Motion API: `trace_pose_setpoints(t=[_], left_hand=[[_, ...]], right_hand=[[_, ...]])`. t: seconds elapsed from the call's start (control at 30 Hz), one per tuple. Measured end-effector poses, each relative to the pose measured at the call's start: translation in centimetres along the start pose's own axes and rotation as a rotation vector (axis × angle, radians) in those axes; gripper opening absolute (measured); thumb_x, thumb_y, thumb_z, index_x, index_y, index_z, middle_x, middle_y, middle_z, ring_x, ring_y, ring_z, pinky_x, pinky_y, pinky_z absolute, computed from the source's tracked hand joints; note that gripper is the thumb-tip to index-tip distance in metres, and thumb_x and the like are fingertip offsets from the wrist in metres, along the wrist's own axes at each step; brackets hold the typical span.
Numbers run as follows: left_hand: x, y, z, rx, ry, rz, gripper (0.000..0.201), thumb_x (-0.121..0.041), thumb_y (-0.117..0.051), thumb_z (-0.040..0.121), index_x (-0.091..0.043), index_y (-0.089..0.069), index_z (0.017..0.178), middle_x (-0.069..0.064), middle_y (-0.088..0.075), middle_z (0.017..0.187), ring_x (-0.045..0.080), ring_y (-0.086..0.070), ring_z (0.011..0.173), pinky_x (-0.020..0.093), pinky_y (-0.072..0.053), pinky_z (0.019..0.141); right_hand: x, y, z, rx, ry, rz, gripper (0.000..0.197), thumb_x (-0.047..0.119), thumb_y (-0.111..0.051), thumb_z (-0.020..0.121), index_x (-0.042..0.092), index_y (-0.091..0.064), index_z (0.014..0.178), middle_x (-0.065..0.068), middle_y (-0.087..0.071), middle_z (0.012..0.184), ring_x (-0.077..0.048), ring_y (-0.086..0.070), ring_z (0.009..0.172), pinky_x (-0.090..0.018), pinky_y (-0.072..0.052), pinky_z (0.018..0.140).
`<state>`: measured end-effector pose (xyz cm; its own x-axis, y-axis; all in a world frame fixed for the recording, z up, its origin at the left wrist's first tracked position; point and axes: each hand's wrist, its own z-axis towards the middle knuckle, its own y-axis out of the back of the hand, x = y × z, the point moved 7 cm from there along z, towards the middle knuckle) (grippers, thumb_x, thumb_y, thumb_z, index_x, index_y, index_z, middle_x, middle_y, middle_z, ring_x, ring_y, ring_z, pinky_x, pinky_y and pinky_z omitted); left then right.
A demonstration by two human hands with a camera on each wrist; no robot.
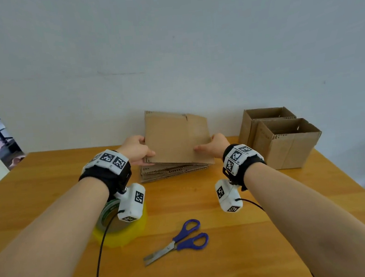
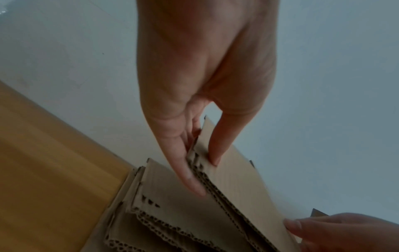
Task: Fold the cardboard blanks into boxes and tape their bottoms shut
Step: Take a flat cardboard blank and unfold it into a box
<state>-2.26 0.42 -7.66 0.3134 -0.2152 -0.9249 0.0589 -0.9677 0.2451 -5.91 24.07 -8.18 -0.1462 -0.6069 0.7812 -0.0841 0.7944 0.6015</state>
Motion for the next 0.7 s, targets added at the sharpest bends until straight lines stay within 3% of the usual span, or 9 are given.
trace_pose_setpoints(t=[0.07,0.2,0.4,0.5,0.6,0.7], left_hand=[[-0.8,0.1,-0.9,-0.009,-0.044,0.058,0.040,0.014,-0.056,0.084,-0.004,-0.049,0.119,0.020,-0.056,0.120,0.035,-0.059,0.104,0.047,-0.054,0.082],[-1.9,0.0,-3.2,-0.020,-0.127,0.204,0.038,0.008,-0.065,0.081,-0.008,-0.050,0.112,0.015,-0.059,0.117,0.033,-0.061,0.106,0.051,-0.052,0.090],[-2.0,-2.2,-7.5,0.015,-0.246,0.339,0.060,0.007,-0.071,0.076,-0.010,-0.046,0.128,0.013,-0.058,0.124,0.030,-0.059,0.110,0.040,-0.053,0.088],[-1.1,-3.6,-9.4,0.022,-0.269,0.317,0.051,0.006,-0.071,0.077,-0.015,-0.051,0.119,0.011,-0.063,0.117,0.027,-0.063,0.102,0.041,-0.057,0.079],[0.0,-4.8,-10.6,0.010,-0.291,0.304,0.042,-0.004,-0.072,0.080,-0.012,-0.053,0.117,0.011,-0.065,0.114,0.025,-0.065,0.097,0.033,-0.056,0.066],[1.0,-5.9,-11.6,-0.006,-0.311,0.283,0.046,-0.012,-0.072,0.082,-0.008,-0.053,0.124,0.010,-0.065,0.116,0.026,-0.064,0.102,0.036,-0.056,0.073]], right_hand=[[0.0,0.8,-0.6,-0.017,0.012,0.028,0.066,0.032,-0.074,0.080,0.001,-0.045,0.131,-0.015,-0.055,0.131,-0.030,-0.054,0.119,-0.037,-0.048,0.096],[0.0,3.2,-2.8,-0.068,0.069,0.091,0.084,0.033,-0.076,0.079,0.004,-0.030,0.143,-0.012,-0.042,0.143,-0.029,-0.045,0.129,-0.040,-0.042,0.105],[-1.2,6.5,-7.4,-0.146,0.171,0.131,0.088,0.032,-0.077,0.077,0.003,-0.027,0.144,-0.014,-0.042,0.143,-0.026,-0.044,0.129,-0.031,-0.040,0.099],[-2.3,7.5,-9.5,-0.174,0.233,0.125,0.087,0.029,-0.079,0.076,0.006,-0.029,0.143,-0.013,-0.041,0.144,-0.026,-0.043,0.130,-0.032,-0.039,0.100],[-3.8,7.9,-11.3,-0.180,0.253,0.094,0.079,0.029,-0.079,0.075,0.008,-0.035,0.137,-0.012,-0.044,0.140,-0.028,-0.044,0.128,-0.040,-0.043,0.102],[-5.3,8.1,-12.6,-0.192,0.247,0.047,0.073,0.031,-0.078,0.076,0.008,-0.036,0.132,-0.011,-0.049,0.131,-0.029,-0.049,0.121,-0.036,-0.045,0.093]])
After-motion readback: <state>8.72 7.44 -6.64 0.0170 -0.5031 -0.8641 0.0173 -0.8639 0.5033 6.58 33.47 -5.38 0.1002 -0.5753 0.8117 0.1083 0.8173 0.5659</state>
